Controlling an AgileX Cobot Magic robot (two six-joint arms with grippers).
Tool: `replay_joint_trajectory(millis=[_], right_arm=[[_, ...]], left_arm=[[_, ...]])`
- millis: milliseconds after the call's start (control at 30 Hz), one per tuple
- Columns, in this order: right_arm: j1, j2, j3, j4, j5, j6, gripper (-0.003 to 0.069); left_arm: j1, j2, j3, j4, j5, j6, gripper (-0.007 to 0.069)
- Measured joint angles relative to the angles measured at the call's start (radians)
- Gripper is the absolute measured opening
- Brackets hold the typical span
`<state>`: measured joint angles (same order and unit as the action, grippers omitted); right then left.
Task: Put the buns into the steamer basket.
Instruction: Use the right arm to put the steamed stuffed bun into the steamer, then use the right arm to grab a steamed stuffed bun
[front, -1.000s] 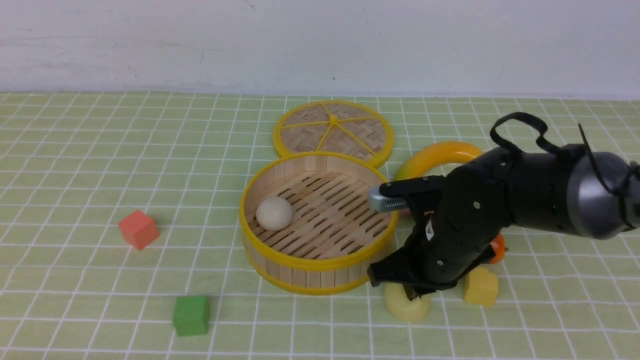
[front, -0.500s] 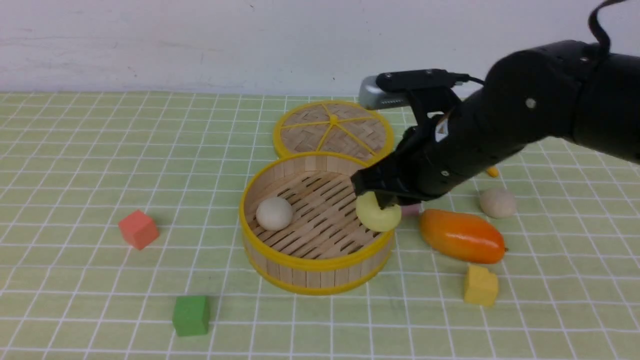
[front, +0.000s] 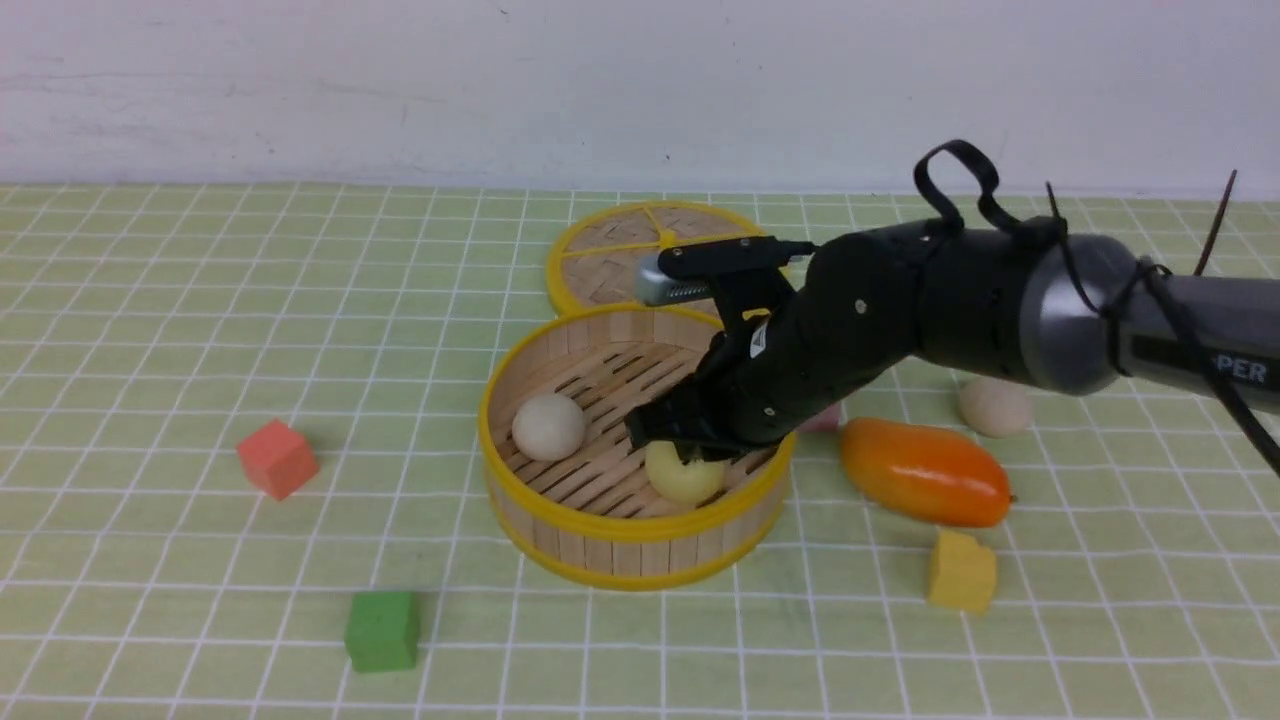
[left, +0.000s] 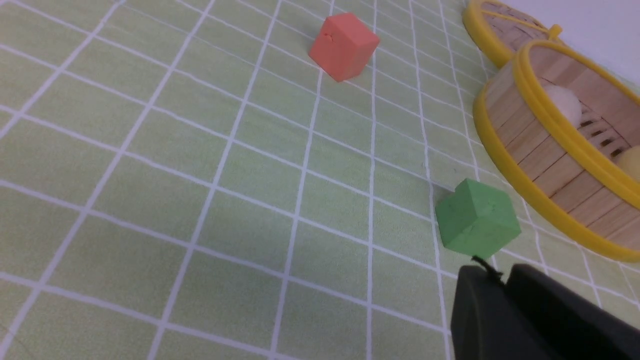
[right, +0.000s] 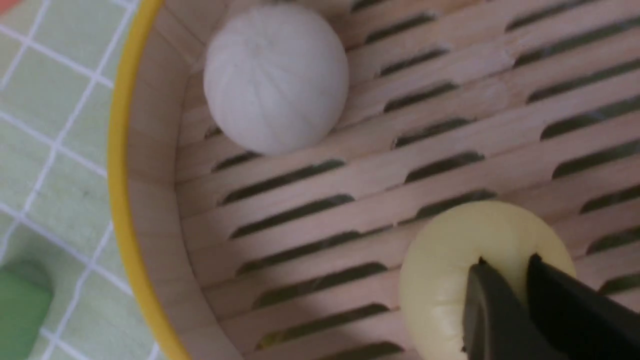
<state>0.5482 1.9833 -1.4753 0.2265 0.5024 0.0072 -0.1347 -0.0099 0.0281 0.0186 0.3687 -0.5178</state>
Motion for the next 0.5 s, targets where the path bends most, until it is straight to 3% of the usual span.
replay_joint_trajectory(millis=[333,500], right_arm=[[-0.015,-0.045,-0.001,0.003,-0.003,0.0,0.0394],[-0.083,-0.132,-0.001,-0.039,0.022,-0.007,0.0458]], left_arm=[[0.0,0.0,0.0,0.0,0.0,0.0,0.0071],[0.0,0.0,0.0,0.0,0.0,0.0,0.0074]])
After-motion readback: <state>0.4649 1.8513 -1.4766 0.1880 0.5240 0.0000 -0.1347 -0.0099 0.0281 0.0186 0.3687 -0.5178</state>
